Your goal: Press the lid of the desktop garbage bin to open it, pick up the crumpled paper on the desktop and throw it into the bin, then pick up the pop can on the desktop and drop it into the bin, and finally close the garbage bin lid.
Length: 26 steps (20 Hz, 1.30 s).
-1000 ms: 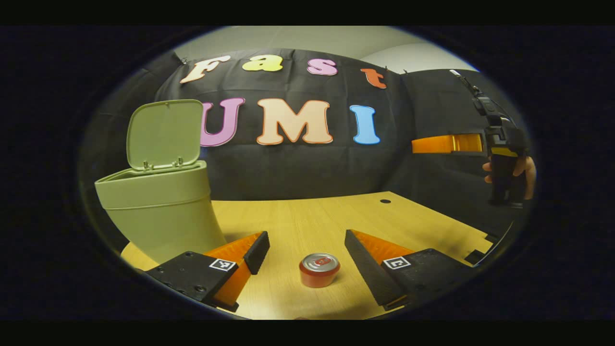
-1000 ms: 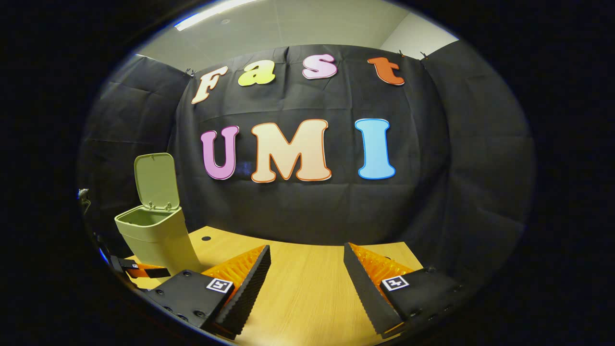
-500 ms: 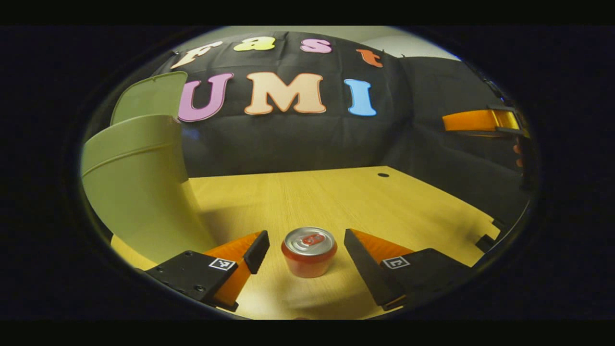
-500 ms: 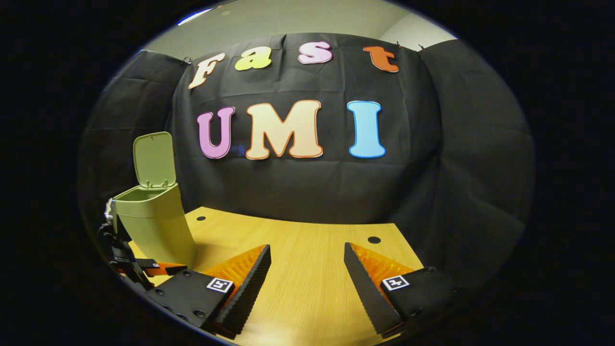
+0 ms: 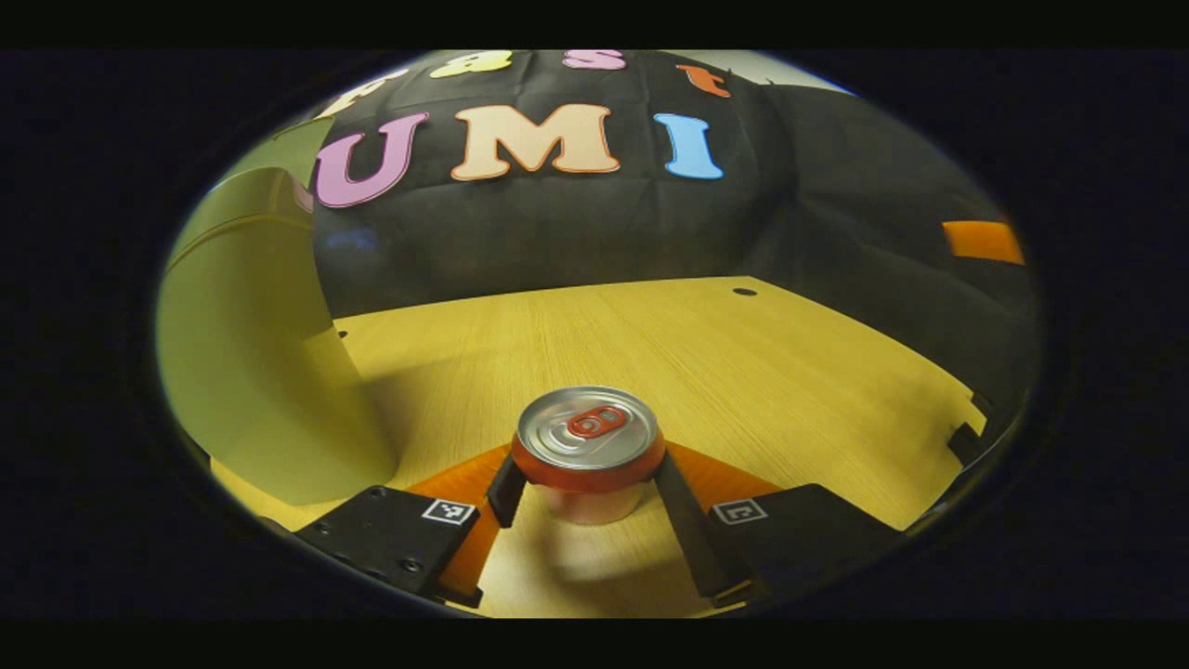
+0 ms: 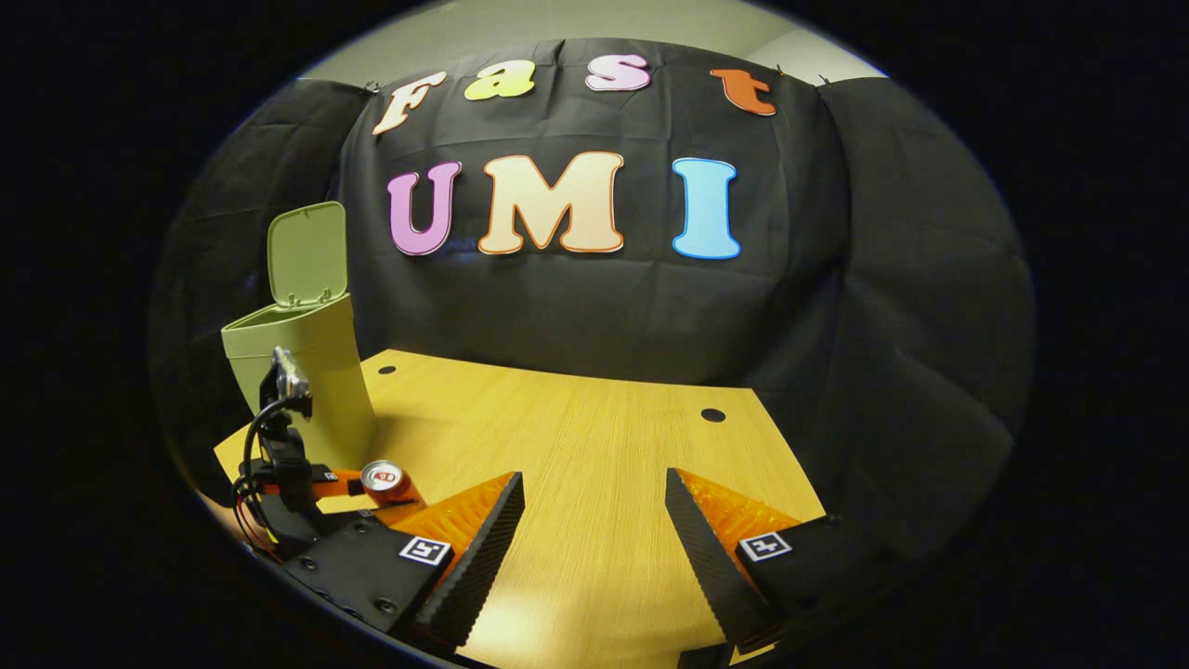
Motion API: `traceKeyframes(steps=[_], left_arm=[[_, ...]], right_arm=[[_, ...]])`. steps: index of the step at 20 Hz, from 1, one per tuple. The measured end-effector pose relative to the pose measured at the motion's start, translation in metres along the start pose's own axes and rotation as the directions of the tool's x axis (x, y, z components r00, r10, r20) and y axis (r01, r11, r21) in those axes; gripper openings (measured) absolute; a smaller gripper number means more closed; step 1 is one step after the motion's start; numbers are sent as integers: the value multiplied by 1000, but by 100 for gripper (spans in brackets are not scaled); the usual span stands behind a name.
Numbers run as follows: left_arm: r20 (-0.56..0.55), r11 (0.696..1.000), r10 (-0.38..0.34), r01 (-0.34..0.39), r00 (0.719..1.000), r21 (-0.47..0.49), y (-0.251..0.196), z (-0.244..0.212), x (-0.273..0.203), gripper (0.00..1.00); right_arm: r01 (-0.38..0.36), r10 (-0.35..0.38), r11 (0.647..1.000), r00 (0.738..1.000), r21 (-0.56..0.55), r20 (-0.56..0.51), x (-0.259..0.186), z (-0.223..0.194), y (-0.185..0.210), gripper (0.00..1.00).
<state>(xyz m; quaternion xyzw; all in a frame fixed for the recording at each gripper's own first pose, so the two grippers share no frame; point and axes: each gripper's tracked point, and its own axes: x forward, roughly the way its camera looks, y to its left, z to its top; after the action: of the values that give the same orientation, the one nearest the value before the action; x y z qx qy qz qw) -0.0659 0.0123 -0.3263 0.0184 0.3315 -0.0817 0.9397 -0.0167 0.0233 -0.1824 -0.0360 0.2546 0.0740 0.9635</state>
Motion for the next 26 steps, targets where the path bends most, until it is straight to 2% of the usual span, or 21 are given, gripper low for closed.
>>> traceKeyframes(steps=[2, 6, 15, 23, 26], left_arm=[[13, 1000, 4, -4, 1000, 5, 1, 13, -3, 77], [115, 1000, 13, -12, 993, -10, 6, 69, -13, 76], [299, 997, 69, -72, 952, -2, 29, 179, -30, 77], [429, 985, 168, -137, 888, -102, 77, 254, -60, 76], [468, 975, 220, -178, 856, -133, 102, 278, -78, 76]], right_arm=[[-6, 6, 1000, 1000, 7, -5, -1, -5, 2, 97], [-27, 27, 1000, 1000, 8, -4, -1, -11, 8, 96], [-94, 94, 995, 996, 17, -5, -1, -23, 27, 96], [-116, 116, 993, 993, 21, -12, -1, -34, 30, 96], [-122, 122, 992, 992, 23, -15, -1, -36, 30, 96]])
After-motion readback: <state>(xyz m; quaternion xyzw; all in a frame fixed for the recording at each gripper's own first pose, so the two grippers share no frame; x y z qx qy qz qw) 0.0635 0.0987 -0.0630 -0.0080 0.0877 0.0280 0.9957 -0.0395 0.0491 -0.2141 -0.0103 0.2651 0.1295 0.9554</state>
